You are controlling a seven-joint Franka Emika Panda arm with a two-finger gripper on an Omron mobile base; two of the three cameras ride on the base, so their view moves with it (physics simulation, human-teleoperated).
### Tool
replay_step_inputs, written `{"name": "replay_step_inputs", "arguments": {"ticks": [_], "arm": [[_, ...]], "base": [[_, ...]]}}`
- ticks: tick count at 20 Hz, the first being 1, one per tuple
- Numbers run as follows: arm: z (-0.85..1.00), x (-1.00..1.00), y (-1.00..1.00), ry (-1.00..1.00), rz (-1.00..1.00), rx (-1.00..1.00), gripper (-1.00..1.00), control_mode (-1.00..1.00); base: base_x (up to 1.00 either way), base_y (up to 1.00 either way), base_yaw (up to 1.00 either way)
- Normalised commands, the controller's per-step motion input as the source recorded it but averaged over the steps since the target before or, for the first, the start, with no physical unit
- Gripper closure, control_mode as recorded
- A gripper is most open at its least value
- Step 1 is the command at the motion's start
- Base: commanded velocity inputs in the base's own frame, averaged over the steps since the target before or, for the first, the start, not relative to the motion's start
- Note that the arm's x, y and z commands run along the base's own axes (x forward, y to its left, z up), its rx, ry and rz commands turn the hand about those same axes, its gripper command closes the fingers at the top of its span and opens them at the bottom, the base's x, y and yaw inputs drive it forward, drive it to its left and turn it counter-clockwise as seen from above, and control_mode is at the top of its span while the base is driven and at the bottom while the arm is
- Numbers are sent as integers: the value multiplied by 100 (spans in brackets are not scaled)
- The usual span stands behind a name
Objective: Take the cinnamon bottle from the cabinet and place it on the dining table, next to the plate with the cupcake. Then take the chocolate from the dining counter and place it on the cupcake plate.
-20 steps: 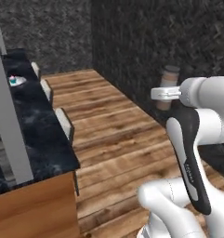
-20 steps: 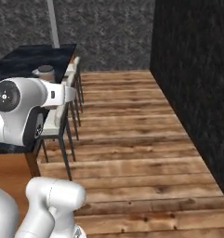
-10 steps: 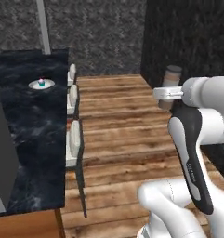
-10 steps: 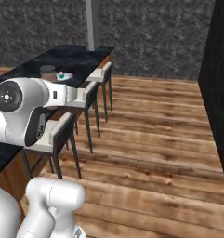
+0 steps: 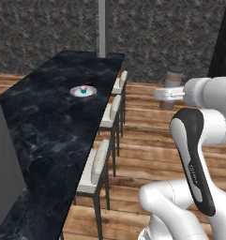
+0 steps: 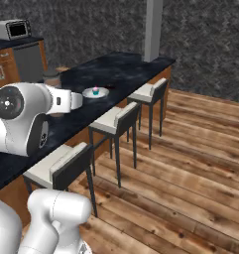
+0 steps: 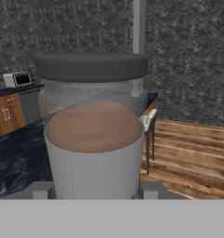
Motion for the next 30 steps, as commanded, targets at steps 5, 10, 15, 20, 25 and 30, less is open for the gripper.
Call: {"name": "replay_step_inputs", "arguments": {"ticks": [5, 10, 15, 20, 25, 30], "arm": [[0, 0, 0, 0, 0, 0, 100, 100], [0, 0, 0, 0, 0, 0, 100, 100], [0, 0, 0, 0, 0, 0, 100, 100], [0, 0, 0, 0, 0, 0, 100, 100], [0, 0, 0, 0, 0, 0, 100, 100], [0, 0, 0, 0, 0, 0, 100, 100]], "base": [[73, -63, 48], [47, -84, 41], [29, -89, 39], [27, -97, 39], [24, -91, 43], [36, -90, 46]]}}
